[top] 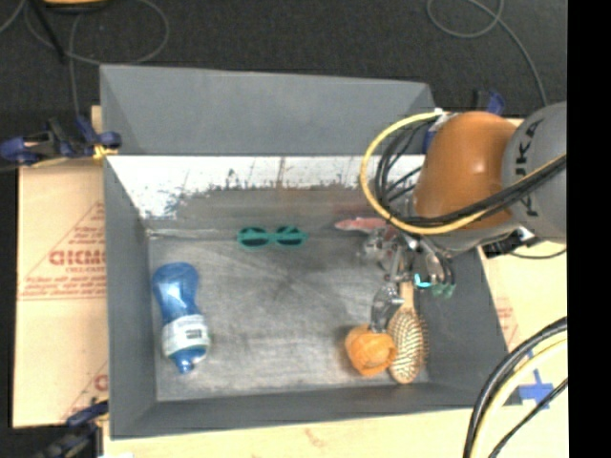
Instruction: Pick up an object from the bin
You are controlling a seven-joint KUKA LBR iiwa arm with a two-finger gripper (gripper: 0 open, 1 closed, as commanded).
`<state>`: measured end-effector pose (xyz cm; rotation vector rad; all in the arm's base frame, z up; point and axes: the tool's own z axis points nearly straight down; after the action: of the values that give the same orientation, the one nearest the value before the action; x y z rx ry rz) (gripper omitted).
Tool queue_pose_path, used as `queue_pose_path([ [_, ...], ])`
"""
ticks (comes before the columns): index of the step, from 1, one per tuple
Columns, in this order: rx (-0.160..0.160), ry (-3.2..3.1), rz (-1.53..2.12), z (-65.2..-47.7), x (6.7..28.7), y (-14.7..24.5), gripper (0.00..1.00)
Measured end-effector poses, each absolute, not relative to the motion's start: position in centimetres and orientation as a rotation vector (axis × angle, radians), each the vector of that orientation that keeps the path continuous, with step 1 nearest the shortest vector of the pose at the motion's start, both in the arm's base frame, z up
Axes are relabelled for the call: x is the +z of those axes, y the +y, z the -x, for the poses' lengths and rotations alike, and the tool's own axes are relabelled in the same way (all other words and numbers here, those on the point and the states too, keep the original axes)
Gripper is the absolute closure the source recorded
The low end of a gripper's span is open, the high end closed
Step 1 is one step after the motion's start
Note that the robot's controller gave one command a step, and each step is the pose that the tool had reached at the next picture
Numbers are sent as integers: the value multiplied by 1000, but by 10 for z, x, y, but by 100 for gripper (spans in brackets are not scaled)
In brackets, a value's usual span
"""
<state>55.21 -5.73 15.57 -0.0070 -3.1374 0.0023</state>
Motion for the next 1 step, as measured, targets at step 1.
queue_pose_path([
  [1,4,-3145,5,-554,160,-57,0],
])
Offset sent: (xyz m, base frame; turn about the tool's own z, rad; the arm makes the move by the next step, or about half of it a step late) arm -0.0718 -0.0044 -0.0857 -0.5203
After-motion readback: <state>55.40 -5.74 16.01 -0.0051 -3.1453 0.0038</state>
